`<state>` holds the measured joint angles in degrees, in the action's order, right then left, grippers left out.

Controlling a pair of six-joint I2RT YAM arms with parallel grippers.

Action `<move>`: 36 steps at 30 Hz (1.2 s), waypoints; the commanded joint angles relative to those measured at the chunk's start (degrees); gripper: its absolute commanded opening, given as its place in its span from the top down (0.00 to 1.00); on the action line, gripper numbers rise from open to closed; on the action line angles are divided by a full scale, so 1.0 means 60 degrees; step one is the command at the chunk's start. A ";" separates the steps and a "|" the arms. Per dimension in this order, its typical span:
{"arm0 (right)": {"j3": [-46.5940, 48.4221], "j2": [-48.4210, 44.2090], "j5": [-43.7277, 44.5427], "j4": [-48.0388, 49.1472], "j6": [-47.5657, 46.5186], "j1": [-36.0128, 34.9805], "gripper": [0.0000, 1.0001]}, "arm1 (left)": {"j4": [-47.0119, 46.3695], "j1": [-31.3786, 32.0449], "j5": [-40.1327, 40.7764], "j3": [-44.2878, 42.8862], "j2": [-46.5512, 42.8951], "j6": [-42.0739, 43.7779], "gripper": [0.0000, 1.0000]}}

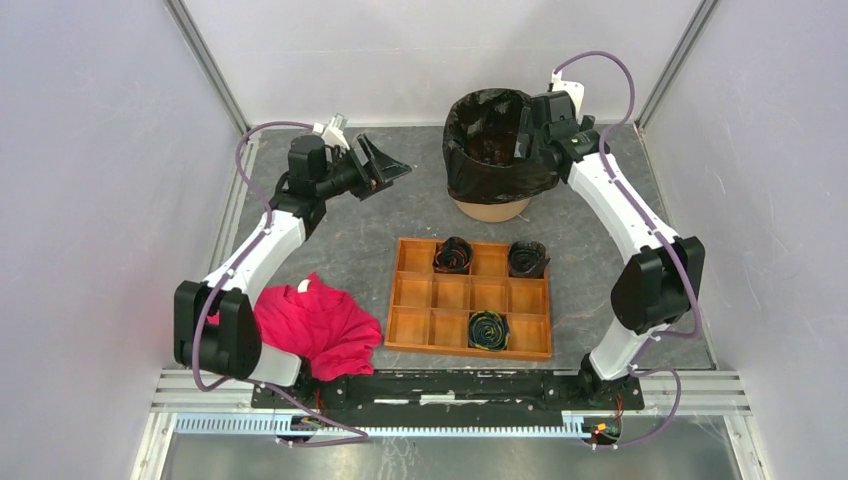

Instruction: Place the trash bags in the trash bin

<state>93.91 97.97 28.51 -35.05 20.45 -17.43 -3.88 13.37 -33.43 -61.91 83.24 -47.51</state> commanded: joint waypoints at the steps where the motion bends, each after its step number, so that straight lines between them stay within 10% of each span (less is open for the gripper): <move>1: -0.0066 -0.0025 0.0541 0.0397 0.1462 -0.0040 0.02 | 0.1210 0.0003 0.0260 -0.0268 -0.0627 0.1610 0.12; 16: -0.0934 -0.0245 -0.0297 0.1167 0.3542 -0.0039 0.37 | 0.0685 -0.0175 -0.0350 0.0129 -0.0630 0.1121 0.12; 36: -0.2444 -0.2288 0.2124 0.0563 0.3489 0.0491 0.96 | 0.0286 -0.0235 -0.0514 0.0276 -0.0660 0.0959 0.12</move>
<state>82.26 90.52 35.94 -32.32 40.45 -17.28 0.73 12.23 -34.72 -60.51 80.84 -42.24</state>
